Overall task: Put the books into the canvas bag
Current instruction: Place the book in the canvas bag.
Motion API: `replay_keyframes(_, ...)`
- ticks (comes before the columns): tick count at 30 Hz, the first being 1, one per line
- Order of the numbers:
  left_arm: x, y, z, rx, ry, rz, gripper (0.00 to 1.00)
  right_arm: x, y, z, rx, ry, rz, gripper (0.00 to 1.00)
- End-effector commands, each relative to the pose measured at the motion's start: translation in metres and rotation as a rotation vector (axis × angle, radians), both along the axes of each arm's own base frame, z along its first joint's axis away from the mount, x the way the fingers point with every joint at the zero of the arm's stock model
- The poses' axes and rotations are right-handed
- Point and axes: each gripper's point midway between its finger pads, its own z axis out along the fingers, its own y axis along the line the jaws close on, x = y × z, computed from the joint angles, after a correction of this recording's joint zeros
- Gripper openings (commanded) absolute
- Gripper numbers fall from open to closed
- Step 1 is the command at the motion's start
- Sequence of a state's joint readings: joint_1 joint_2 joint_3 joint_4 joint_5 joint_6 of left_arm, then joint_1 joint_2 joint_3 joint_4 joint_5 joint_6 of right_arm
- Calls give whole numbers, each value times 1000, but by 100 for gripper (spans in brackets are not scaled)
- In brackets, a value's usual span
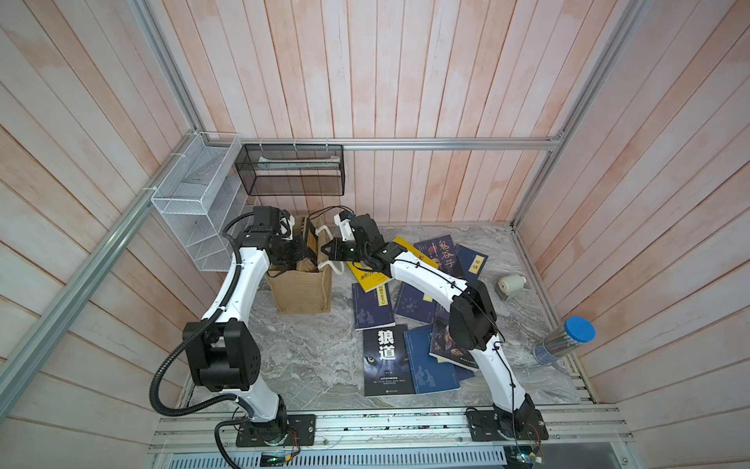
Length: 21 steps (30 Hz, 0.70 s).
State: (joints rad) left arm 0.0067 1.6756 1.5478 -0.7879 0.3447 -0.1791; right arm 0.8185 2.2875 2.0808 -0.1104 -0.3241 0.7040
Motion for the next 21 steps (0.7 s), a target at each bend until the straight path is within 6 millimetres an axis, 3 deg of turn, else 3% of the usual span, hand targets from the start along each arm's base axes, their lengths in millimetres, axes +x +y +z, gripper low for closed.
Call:
replay_keyframes(1, 21, -18, 1, -82, -88, -60, 0, -10, -6, 36, 80, -65, -23, 0)
replay_keyframes(7, 22, -4, -58, -20, -7, -48, 0, -10, -10, 26, 70, -44, -44, 0)
replay_keyframes(10, 22, 4, -67, -2, 3, -34, 3, -10, -11, 23, 61, -37, -35, 0)
replay_keyframes(14, 25, 10, -52, 32, -47, -31, 19, -6, -10, 24, 45, -39, -24, 0)
replay_keyframes(17, 27, 18, -30, 76, -98, -20, 35, 1, -12, 24, 30, -39, -23, 0)
replay_keyframes(21, 26, 29, 2, 141, -172, 3, 48, 7, -5, 25, 40, -23, 3, 0)
